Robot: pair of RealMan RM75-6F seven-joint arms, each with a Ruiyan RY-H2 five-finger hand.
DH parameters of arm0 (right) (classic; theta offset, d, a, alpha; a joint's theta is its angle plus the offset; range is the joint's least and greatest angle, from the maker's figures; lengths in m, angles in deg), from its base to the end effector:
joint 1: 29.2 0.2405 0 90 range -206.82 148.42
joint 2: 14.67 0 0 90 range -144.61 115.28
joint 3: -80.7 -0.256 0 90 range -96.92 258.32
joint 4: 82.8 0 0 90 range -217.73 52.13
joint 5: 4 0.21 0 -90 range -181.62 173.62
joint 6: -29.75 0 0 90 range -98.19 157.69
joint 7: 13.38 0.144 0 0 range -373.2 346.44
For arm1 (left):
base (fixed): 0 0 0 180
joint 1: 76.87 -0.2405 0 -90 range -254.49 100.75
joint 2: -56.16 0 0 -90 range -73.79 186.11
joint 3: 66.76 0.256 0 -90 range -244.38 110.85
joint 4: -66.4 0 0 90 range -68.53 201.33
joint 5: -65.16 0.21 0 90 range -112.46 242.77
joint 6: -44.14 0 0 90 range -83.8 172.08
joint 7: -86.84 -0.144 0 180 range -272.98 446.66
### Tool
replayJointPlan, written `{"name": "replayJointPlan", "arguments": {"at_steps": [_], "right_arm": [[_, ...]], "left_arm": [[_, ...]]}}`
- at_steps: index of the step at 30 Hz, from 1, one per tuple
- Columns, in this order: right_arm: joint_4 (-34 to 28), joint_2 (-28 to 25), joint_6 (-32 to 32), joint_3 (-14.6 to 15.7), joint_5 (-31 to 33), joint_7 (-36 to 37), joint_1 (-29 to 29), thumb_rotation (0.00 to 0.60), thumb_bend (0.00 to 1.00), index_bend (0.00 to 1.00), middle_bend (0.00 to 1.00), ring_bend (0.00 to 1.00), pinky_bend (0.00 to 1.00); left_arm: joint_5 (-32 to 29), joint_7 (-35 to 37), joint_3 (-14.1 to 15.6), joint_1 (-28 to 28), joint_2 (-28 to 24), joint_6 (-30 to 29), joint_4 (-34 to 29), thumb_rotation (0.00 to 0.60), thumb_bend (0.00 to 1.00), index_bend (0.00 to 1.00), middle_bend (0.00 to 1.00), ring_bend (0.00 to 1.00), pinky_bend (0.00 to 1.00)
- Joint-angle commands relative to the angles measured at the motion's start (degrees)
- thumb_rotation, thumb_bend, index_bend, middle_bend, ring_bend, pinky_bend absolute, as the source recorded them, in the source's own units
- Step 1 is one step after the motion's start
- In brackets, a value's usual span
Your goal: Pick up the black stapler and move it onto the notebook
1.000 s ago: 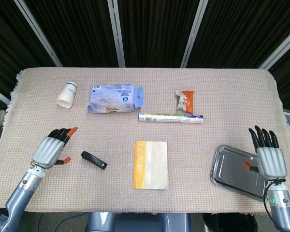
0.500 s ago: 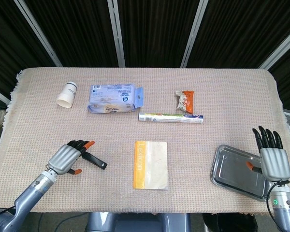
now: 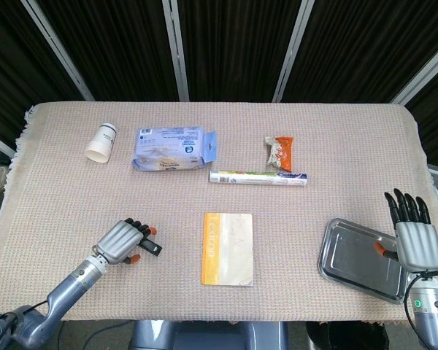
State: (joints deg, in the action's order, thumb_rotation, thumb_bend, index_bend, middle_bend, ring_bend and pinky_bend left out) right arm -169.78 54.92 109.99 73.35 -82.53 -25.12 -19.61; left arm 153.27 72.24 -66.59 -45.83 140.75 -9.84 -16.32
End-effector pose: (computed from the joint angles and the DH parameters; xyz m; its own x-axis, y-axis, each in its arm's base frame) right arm -0.3193 -0.2240 0.1444 0.5483 0.0122 0.8362 -0.8354 0.0533 0.5470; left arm -0.2175 0.2657 -0.0223 0.6408 0.2905 0.7106 0.7138 -0.5663 -0.4121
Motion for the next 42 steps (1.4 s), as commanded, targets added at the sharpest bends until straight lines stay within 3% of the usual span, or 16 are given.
{"name": "replayJointPlan", "arguments": {"at_steps": [1, 10, 26, 35, 42], "right_arm": [[0.03, -0.05, -0.04, -0.01, 0.07, -0.05, 0.02, 0.600, 0.02, 0.00, 0.00, 0.00, 0.00], [-0.33, -0.44, -0.51, 0.14, 0.32, -0.13, 0.10, 0.600, 0.02, 0.00, 0.00, 0.00, 0.00], [-0.72, -1.10, -2.21, 0.24, 1.19, 0.71, 0.57, 0.600, 0.02, 0.00, 0.00, 0.00, 0.00], [-0.79, -1.27, -3.41, 0.61, 1.08, 1.27, 1.05, 0.600, 0.02, 0.00, 0.00, 0.00, 0.00], [-0.50, -1.92, -4.35, 0.36, 1.96, 3.09, 1.19, 0.600, 0.02, 0.00, 0.00, 0.00, 0.00]], "left_arm": [[0.18, 0.65, -0.04, 0.27, 0.50, -0.58, 0.31, 0.600, 0.38, 0.41, 0.45, 0.43, 0.44], [0.02, 0.67, -0.66, 0.29, 2.85, -3.28, 3.01, 0.600, 0.45, 0.58, 0.58, 0.54, 0.54], [4.35, 8.03, -3.22, 3.88, 7.12, -7.91, 3.74, 0.600, 0.43, 0.60, 0.59, 0.54, 0.54], [6.29, 15.99, -5.30, 11.69, 19.29, -3.86, 16.37, 0.600, 0.41, 0.61, 0.59, 0.54, 0.54], [9.67, 22.08, -6.32, 17.30, 28.65, -6.53, 27.57, 0.600, 0.41, 0.61, 0.59, 0.54, 0.54]]}}
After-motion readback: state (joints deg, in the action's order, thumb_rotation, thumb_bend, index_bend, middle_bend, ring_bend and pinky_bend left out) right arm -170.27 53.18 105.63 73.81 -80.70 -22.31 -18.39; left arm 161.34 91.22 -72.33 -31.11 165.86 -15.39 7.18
